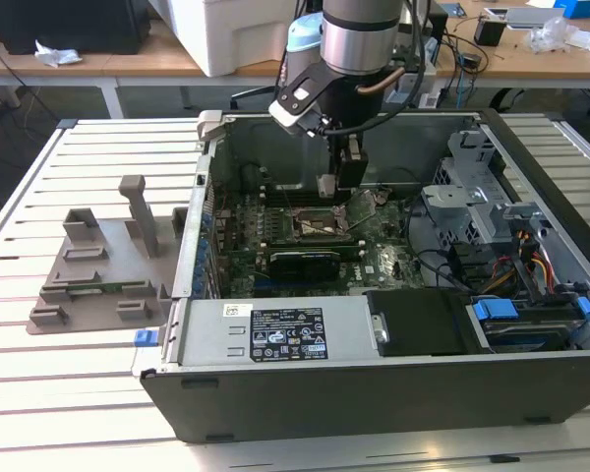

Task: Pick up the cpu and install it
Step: 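Place the cpu into insertion slot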

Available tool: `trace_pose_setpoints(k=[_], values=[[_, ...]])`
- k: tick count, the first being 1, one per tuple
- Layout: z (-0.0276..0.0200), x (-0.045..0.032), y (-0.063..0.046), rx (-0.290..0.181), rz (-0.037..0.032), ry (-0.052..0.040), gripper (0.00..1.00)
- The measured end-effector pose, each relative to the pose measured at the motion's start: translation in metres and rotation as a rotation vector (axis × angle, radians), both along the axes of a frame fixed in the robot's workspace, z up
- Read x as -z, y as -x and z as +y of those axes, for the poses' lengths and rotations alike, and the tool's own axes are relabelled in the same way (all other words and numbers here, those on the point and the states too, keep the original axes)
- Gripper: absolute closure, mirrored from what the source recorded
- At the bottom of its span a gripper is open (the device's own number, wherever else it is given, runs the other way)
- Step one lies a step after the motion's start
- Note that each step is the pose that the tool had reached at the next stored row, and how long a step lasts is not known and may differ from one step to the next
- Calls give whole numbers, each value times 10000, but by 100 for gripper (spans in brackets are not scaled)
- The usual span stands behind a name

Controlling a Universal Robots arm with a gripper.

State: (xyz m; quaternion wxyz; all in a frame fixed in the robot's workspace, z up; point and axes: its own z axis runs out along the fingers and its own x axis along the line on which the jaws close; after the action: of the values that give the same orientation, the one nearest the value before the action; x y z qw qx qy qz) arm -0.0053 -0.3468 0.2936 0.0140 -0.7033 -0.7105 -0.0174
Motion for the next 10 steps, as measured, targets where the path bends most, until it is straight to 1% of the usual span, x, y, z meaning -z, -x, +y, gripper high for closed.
trace_pose_setpoints(k=[10], values=[[0,100,0,0,0,14,46]])
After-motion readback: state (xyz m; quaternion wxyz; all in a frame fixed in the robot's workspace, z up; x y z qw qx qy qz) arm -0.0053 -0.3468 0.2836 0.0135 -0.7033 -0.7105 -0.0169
